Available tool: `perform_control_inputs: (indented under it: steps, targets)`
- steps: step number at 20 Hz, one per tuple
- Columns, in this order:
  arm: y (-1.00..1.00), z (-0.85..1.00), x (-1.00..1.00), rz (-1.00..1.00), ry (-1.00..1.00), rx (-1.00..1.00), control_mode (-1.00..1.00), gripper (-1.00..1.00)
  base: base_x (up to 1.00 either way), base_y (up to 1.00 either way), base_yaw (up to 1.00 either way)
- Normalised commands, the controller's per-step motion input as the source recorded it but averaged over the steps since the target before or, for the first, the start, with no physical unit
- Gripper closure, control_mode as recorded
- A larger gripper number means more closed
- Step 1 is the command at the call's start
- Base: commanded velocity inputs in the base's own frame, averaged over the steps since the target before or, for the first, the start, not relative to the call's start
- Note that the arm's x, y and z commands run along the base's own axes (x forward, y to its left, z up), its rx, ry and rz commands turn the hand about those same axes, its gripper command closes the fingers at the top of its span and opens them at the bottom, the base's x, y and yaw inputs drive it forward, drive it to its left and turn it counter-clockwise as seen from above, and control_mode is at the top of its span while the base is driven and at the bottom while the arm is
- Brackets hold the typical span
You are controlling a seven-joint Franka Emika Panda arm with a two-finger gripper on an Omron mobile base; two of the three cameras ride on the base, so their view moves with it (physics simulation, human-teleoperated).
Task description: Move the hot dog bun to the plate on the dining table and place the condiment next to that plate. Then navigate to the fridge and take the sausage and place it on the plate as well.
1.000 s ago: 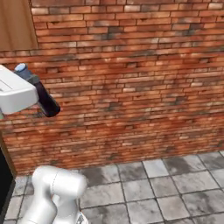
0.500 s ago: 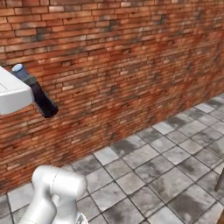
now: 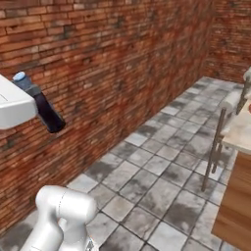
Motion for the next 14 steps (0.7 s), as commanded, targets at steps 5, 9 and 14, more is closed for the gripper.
perform_control_inputs:
  steps: [5,9,14]
  targets:
    - [0.0,0.0,0.0,0.0,0.0,0.0,1.0,1.0,0.68,0.5,-0.52]
    - [0.0,0.0,0.0,0.0,0.0,0.0,1.0,1.0,0.72,0.4,-0.53]
    - [0.0,0.0,0.0,0.0,0.0,0.0,1.0,1.0,0.65,0.37,-0.54]
